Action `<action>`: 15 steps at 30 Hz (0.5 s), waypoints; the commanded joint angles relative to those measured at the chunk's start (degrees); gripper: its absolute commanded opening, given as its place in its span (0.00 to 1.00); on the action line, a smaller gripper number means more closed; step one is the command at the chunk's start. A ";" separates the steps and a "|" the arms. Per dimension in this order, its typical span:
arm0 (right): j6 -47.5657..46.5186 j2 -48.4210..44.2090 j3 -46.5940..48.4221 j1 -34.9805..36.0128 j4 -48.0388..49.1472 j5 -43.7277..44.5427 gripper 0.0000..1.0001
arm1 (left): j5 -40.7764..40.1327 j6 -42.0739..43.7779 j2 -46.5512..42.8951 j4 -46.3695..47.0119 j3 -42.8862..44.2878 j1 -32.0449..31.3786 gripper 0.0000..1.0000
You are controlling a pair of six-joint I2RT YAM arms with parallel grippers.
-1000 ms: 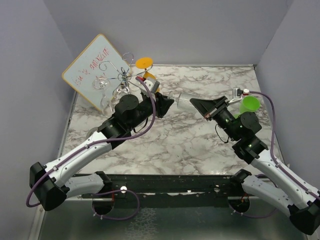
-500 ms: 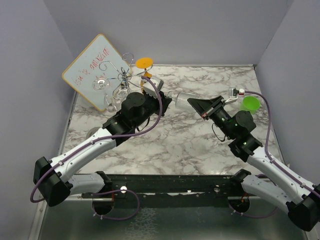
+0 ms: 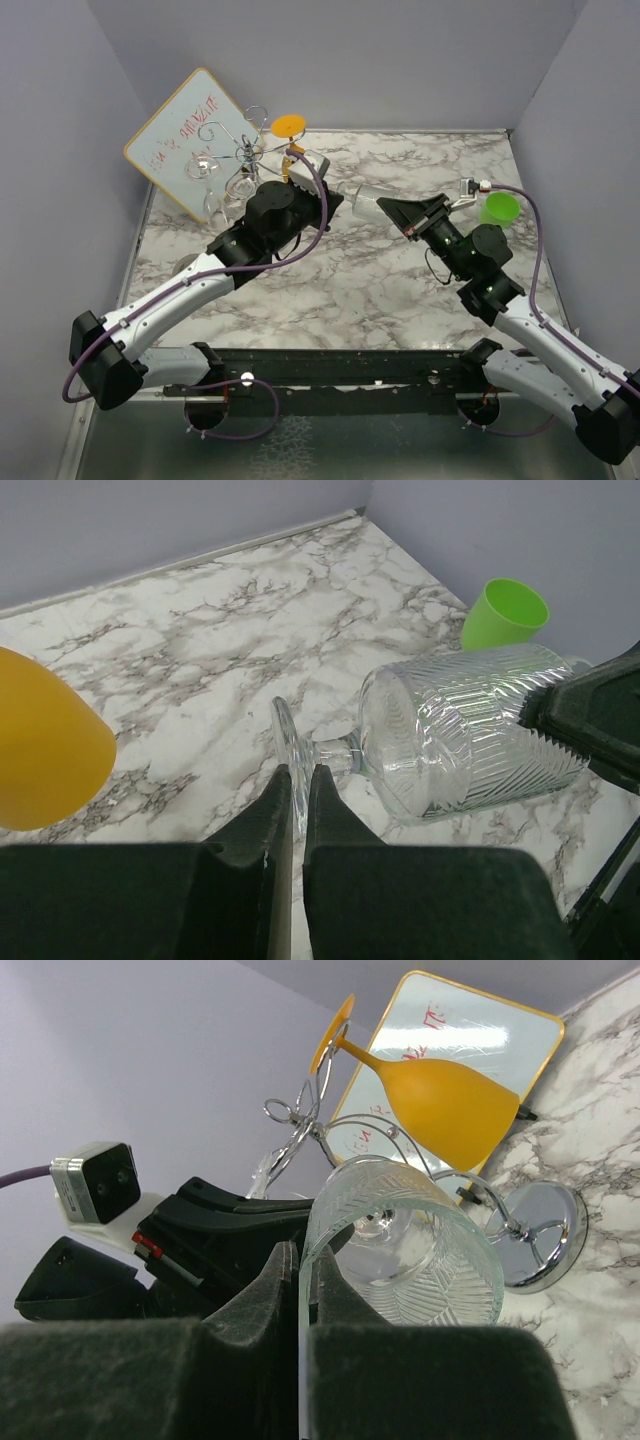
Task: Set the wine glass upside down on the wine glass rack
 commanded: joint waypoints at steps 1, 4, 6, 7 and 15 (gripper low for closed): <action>0.02 -1.89 1.02 0.71 3.20 -2.17 0.01 | 0.20 6.35 -1.14 0.60 1.00 -0.34 0.00; 0.41 -1.53 1.20 0.73 3.21 -2.41 0.05 | -0.98 9.83 -2.27 2.49 0.40 -0.34 0.00; 1.00 -0.59 1.49 0.73 4.23 -3.07 0.12 | -2.14 11.84 -2.31 3.71 0.34 -0.34 0.00; 1.42 0.13 1.97 0.68 4.39 -3.42 0.16 | -3.06 12.22 -2.18 4.19 0.54 -0.37 0.00; 3.83 5.26 3.63 0.70 10.17 -7.49 0.35 | -6.18 20.80 -0.41 7.07 2.46 -0.36 0.00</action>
